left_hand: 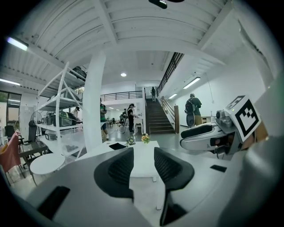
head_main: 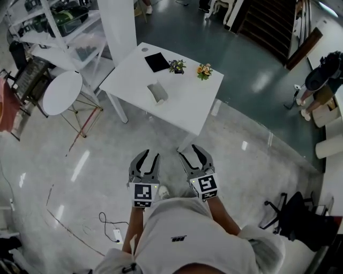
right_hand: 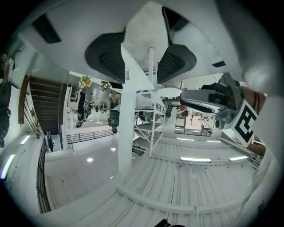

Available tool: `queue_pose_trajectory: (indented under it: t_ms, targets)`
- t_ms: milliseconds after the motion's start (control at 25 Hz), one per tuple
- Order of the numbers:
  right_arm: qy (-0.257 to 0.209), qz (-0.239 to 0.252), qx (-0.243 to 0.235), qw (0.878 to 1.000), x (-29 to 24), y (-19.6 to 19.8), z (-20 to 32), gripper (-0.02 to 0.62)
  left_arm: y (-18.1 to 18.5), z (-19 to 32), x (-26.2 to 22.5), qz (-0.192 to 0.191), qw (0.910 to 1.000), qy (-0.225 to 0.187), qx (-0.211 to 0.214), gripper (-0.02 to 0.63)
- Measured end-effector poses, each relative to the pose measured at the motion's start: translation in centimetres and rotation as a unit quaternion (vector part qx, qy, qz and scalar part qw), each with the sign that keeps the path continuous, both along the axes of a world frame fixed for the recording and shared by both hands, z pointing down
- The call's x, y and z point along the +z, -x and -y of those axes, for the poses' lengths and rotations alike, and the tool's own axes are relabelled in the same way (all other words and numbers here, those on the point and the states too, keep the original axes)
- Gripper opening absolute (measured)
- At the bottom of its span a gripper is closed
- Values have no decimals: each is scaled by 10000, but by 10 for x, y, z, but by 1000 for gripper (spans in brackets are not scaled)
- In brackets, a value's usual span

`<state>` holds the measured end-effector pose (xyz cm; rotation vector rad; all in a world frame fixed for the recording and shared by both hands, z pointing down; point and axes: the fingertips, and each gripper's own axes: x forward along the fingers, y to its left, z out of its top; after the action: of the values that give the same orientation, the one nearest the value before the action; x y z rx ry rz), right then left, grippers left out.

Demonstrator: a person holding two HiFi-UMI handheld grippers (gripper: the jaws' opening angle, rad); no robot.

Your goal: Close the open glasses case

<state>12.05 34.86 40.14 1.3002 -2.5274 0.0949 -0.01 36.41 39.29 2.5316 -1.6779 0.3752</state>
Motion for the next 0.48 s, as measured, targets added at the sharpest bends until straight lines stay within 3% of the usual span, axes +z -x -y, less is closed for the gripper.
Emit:
queue_pose_trajectory:
  t_ms: [480]
  targets:
    - [94, 1, 25, 10000, 10, 16, 41, 230, 17, 40, 12, -34, 9999, 92, -33, 155]
